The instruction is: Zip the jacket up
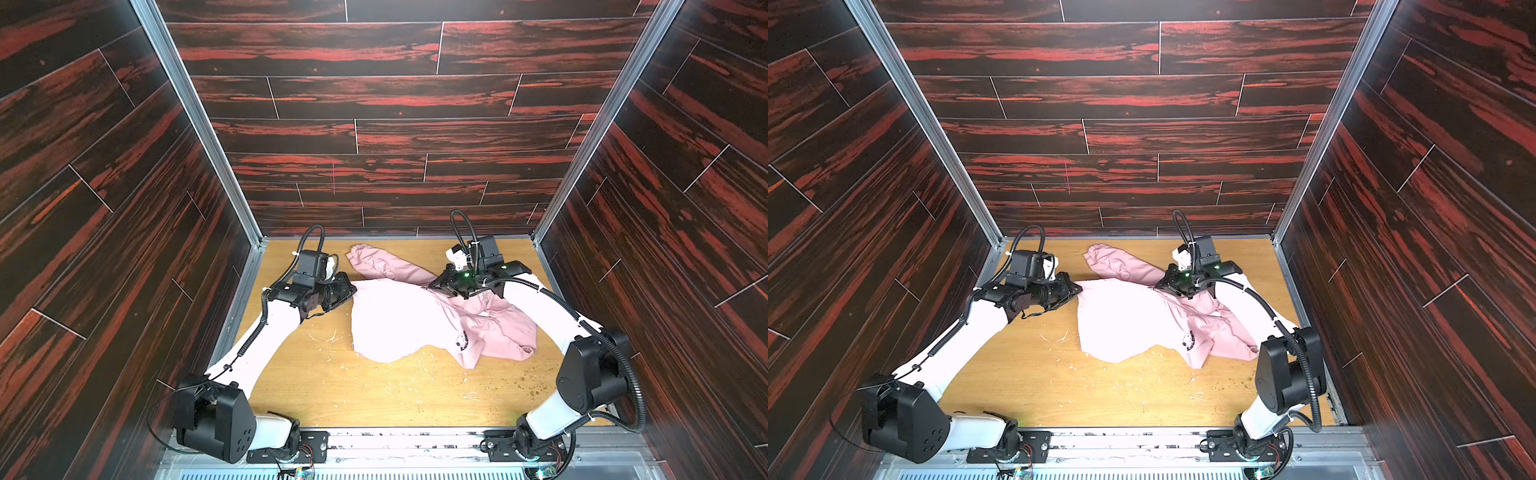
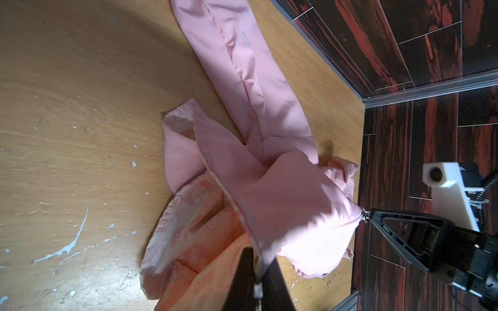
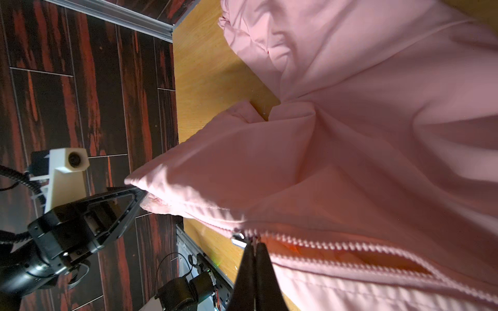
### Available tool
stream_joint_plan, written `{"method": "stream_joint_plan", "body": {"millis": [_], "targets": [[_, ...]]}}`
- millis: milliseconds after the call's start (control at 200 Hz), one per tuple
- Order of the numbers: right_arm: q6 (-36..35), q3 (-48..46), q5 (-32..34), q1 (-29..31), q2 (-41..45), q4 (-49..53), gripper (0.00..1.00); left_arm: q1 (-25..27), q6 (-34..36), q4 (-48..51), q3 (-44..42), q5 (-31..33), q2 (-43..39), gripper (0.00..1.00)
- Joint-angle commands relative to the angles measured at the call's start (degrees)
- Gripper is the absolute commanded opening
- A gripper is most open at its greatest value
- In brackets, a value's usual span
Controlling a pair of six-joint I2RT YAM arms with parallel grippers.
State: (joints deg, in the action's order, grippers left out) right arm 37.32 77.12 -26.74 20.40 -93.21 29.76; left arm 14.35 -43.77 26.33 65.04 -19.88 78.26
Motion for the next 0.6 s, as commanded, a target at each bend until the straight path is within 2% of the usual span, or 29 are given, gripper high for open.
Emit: {"method": "stream_joint_plan", "body": {"millis": [0,596], "targets": [[-1.1,0.7,2.7,-1.6,2.9,1.9,0.0,-1.7,1.0,2.3,1.0,5.9,-2.6,0.0],[-1.5,-0.3,4.2,-5.4,4.0,3.1,0.0,-2.5,2.2,5.4,0.7,12.9,-3.8,0.0]]}}
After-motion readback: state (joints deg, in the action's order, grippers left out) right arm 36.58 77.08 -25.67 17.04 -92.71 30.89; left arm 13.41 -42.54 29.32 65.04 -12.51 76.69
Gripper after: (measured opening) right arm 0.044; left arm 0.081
